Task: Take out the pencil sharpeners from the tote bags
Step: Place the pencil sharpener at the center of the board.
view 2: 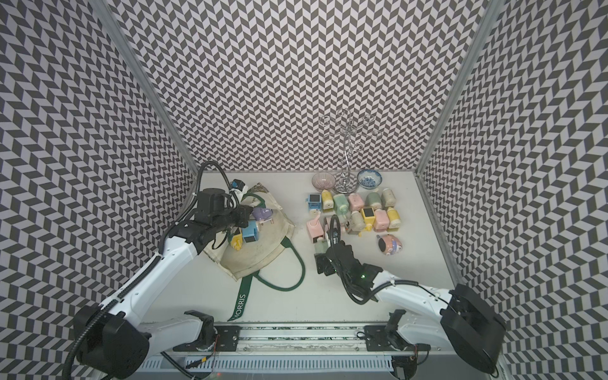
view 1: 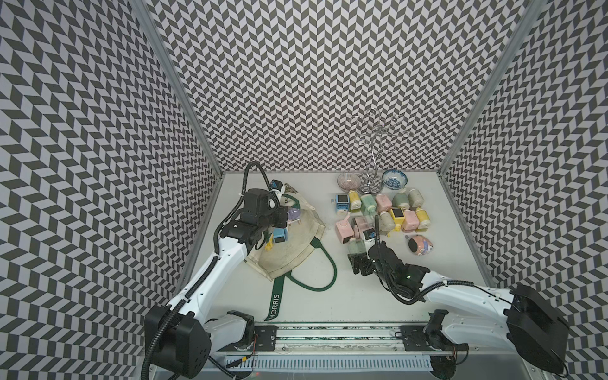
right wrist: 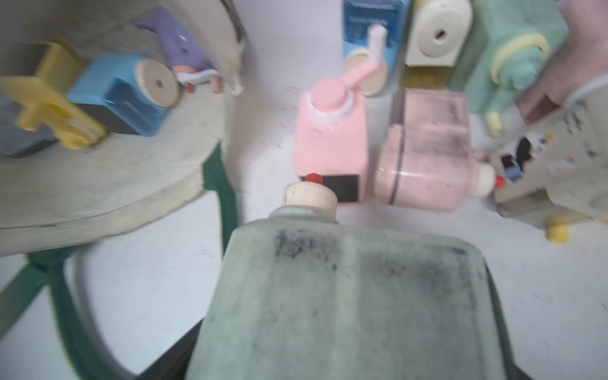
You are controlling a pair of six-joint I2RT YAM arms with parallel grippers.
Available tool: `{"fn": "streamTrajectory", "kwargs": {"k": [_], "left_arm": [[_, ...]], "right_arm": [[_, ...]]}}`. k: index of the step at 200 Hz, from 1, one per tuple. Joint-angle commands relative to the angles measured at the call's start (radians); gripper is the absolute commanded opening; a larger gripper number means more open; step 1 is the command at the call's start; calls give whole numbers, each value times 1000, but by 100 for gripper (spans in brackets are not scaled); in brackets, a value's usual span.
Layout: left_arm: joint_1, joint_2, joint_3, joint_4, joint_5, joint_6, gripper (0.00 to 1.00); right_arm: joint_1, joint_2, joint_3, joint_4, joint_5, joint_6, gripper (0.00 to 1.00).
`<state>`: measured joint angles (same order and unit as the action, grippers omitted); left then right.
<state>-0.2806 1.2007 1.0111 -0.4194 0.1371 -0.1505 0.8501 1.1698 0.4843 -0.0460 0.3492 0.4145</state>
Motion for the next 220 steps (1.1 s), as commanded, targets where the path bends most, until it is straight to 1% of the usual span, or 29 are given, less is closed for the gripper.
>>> {"fn": "streamTrajectory", "kwargs": {"k": [1,37,65,110,137,169,193,212,220], "left_arm": [[8,-28,-13,21,13,6,0],[8,-30,-16,21,7,8,0],[6,-32,-19,19,5,8,0],[6,-29,-17,21,10,7,0],[4,-32,-17,19,11,9,0],[5,-35,-19,19,11,9,0],[3,-34,-20,20,12,9,0],[3,-32,-19,19,10,9,0],[3,-32,-19,18,11,8,0]], "right_arm": [[-54,-50,-9,-33,117,150,77],[-190,-63,-50,-38,108,228,77],[-259,-57,-77,-20,131,264,77],[-396,37,-88,72,77,295,79],[-433,126,-44,62,96,350,80],[-471,218,-7,61,94,397,85],[-489,231,2,62,90,421,90],[-500,232,0,64,89,444,99],[-502,231,3,62,84,447,99]]}}
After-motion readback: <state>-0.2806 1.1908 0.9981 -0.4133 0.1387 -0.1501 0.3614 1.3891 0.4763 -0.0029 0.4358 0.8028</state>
